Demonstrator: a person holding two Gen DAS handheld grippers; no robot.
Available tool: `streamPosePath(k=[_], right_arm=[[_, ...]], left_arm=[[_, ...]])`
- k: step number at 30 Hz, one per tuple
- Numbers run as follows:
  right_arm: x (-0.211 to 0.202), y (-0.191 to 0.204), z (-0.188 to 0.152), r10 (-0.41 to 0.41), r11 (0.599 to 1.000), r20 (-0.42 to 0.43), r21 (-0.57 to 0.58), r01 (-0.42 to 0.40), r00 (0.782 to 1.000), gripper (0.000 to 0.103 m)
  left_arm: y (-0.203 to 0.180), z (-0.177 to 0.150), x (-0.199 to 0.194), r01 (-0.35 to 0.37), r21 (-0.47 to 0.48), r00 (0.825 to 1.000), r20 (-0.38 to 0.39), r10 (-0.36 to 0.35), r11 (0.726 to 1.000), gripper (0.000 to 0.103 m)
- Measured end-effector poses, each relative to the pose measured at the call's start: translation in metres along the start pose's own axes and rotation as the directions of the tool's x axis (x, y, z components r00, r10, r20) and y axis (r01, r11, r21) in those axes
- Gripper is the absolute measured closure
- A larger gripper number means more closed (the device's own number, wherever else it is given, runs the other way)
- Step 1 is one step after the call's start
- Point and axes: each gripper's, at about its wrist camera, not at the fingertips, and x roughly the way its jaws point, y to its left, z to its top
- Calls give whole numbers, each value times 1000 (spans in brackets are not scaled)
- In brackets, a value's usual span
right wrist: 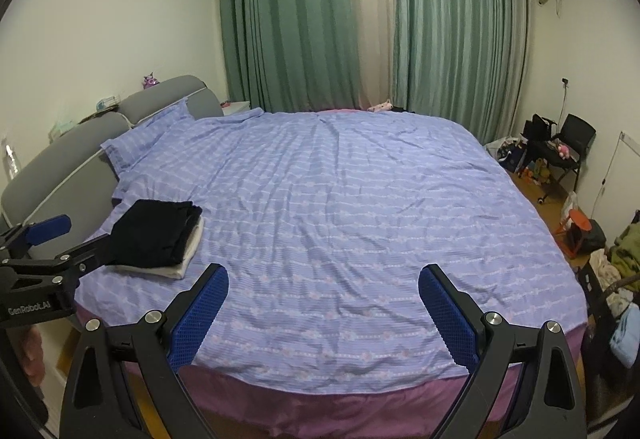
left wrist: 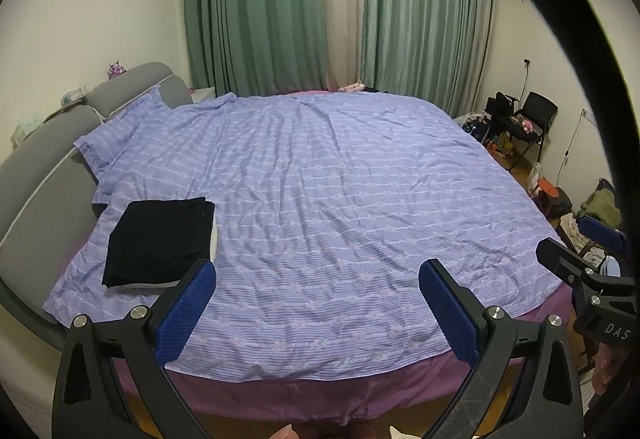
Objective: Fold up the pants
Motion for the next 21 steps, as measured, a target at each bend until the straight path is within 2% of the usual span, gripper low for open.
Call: streamPosePath(k=[21], right_arm=[[-8, -5, 6, -12, 1000, 27, -6, 12, 1000, 7]], left_arm=[[-7, 4, -4, -1, 16, 1000, 30, 0, 1000, 0]])
